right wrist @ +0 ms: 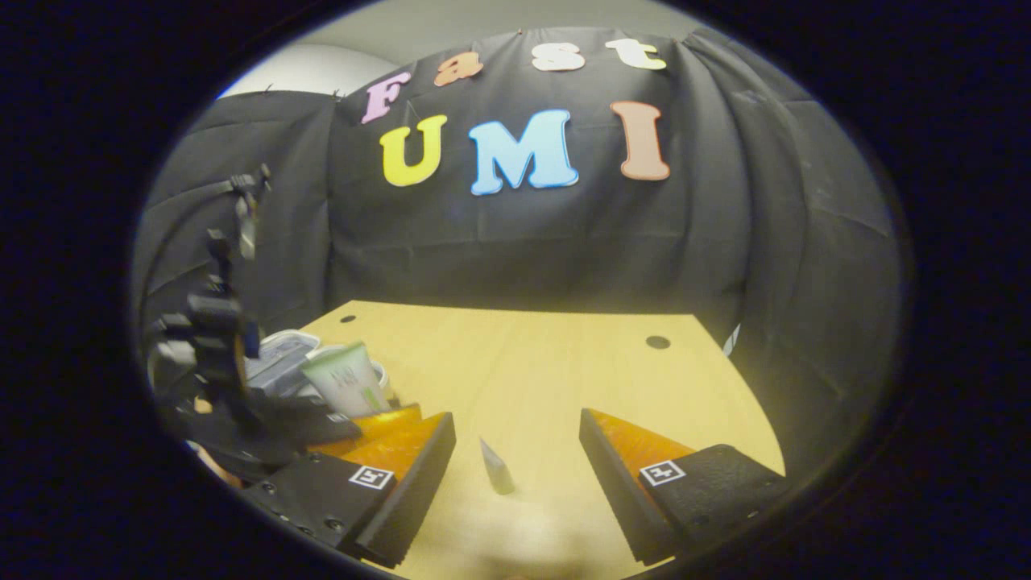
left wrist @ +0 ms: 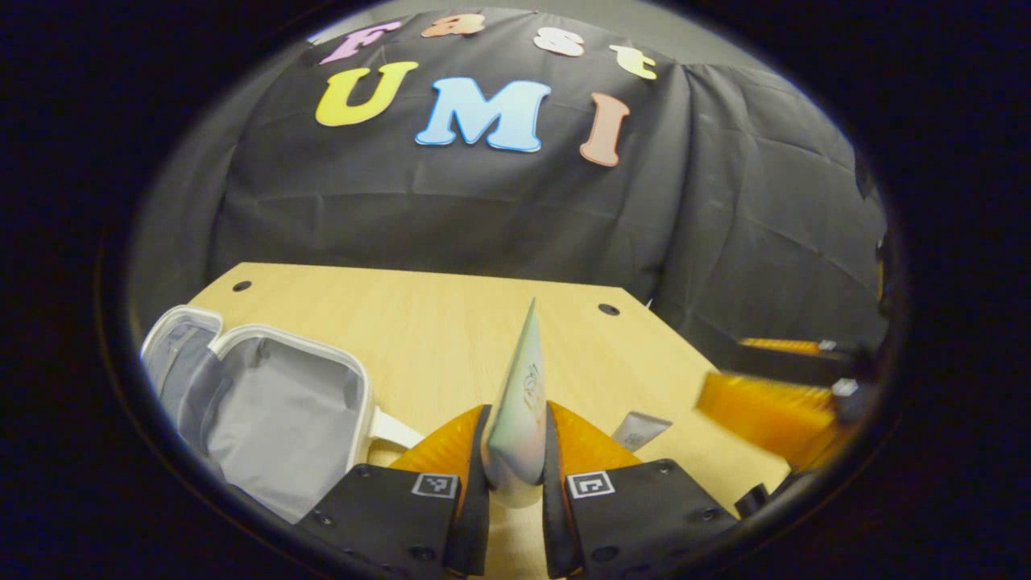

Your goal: First open the suitcase, pack the skin care products into it, and then close the suitcase.

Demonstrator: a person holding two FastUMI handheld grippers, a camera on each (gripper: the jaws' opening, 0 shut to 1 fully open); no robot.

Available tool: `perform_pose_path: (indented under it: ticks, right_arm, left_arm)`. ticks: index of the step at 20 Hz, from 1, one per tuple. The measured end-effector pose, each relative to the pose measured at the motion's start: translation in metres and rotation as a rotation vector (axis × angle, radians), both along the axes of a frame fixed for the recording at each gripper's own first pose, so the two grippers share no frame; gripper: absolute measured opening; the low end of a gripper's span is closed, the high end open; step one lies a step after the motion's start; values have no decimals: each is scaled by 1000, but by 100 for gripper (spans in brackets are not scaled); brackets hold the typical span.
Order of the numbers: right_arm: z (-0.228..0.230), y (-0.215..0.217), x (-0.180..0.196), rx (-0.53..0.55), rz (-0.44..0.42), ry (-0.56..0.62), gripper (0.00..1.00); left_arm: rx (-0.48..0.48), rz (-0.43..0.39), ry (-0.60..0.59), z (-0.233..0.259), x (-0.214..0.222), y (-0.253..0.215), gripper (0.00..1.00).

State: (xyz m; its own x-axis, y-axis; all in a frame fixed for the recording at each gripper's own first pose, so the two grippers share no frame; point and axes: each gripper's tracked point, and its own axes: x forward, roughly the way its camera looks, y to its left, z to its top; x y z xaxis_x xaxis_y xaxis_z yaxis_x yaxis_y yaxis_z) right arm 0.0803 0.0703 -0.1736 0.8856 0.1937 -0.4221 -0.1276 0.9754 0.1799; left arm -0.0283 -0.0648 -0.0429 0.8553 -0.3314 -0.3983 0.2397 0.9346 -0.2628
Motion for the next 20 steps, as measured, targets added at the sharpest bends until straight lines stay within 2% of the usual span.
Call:
perform_pose_path:
  ticks: [4, 6, 7, 8, 9, 10, 13, 14, 15, 16, 18, 20]
  right_arm:
    - [-70, 16, 5, -1, 23, 180, 91]
    - [-87, 20, 9, 18, 5, 221, 82]
    - [-92, 22, 9, 17, -9, 240, 65]
    - [-95, 21, 12, 10, -33, 252, 57]
    - [-94, 24, 5, 20, -52, 263, 37]
    - [-94, 30, 2, 45, -57, 292, 30]
    - [-71, 54, -20, 127, -91, 322, 25]
    - [-57, 70, -29, 171, -89, 326, 25]
    - [-43, 87, -40, 208, -80, 333, 25]
    - [-32, 101, -49, 233, -78, 336, 25]
    - [-12, 133, -64, 262, -51, 338, 22]
    - [4, 164, -71, 283, -18, 343, 22]
  left_arm:
    - [-11, 92, -8, 47, -20, 73, 35]
    - [-4, 150, -2, 49, -25, 118, 35]
    - [-1, 178, 22, 43, -28, 140, 35]
    - [4, 198, 53, 32, -32, 160, 34]
    - [7, 213, 90, 19, -35, 178, 34]
    - [13, 216, 133, 5, -37, 194, 34]
    - [48, 191, 277, -47, -37, 226, 34]
    - [60, 172, 331, -64, -36, 231, 39]
    - [78, 154, 393, -81, -38, 237, 35]
    - [98, 132, 439, -98, -38, 240, 35]
    - [140, 89, 475, -114, -36, 246, 37]
    - [162, 47, 449, -113, -30, 245, 40]
